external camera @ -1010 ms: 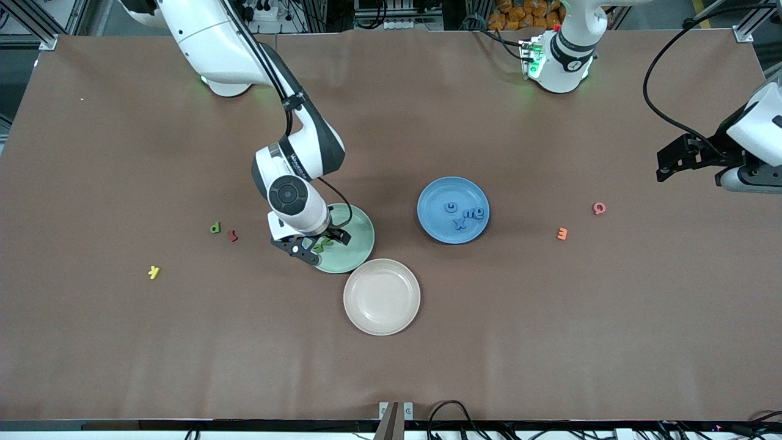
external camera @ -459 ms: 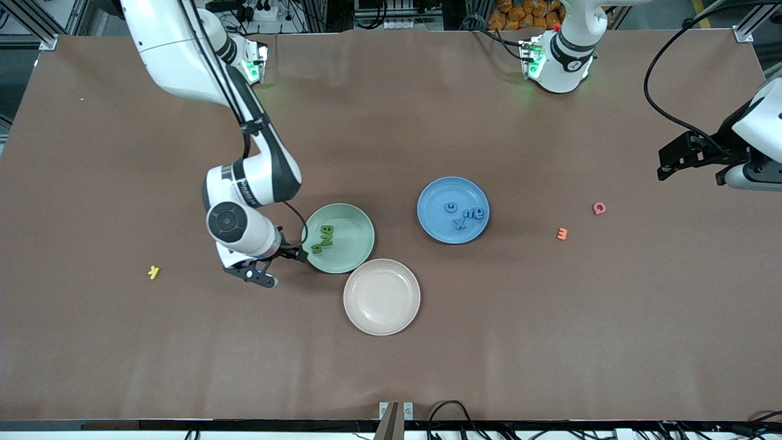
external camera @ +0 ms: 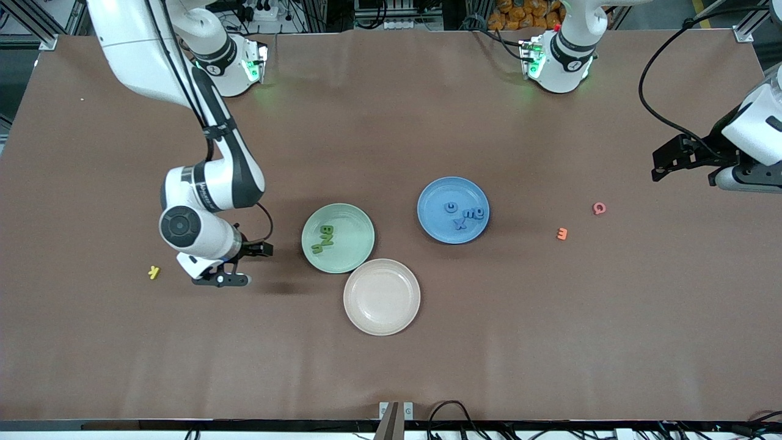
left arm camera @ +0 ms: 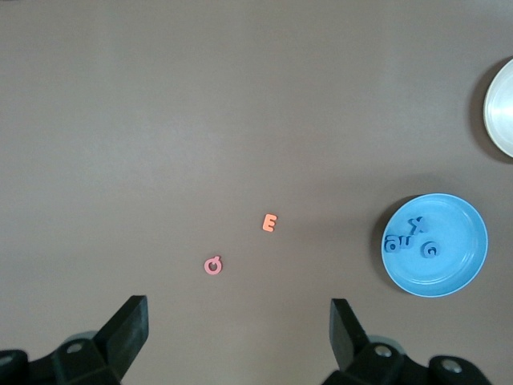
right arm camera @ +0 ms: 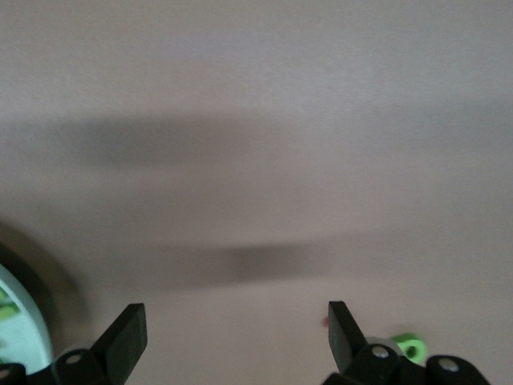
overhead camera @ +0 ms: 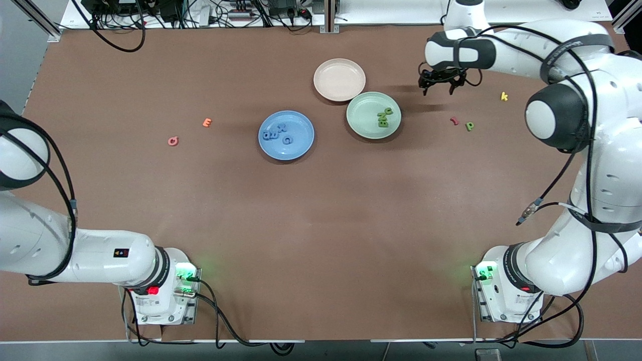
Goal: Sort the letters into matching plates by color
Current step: 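Move the right gripper back to the green p beside the pink I, then lower the right gripper and grasp the green p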
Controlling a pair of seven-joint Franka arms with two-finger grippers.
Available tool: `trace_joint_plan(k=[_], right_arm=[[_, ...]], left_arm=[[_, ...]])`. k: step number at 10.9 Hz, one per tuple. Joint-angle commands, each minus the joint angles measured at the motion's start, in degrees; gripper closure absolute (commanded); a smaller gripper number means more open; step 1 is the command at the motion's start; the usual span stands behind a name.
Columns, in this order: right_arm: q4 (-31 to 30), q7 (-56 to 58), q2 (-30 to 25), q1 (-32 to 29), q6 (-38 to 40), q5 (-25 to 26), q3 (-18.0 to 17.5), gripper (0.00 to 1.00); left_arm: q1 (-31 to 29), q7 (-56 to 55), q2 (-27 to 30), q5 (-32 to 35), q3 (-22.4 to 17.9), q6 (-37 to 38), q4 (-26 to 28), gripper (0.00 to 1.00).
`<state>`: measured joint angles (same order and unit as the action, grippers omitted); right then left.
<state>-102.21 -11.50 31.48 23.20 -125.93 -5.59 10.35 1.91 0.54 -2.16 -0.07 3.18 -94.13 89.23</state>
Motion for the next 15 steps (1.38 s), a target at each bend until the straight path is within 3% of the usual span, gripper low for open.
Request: trace_joint_plan(k=[1, 6, 15], right_arm=[[-12.0, 5.8, -8.9, -2.2, -7.0, 2.2, -0.9, 0.00], [-25.7, 17.2, -15.5, -4.0, -17.9, 2.2, -0.9, 0.00], [-30.8, 36.4, -15.8, -11.2, -24.8, 2.3, -1.1, 0.00]], left_arm=[[0.1, 1.0, 2.2, -0.8, 0.4, -1.4, 1.0, 0.00], [-0.4, 0.3, 1.7, -1.3, 1.1, -1.4, 1.0, 0.00], [-1.3, 0.5, 1.5, -1.6, 0.8, -1.0, 1.3, 0.00]])
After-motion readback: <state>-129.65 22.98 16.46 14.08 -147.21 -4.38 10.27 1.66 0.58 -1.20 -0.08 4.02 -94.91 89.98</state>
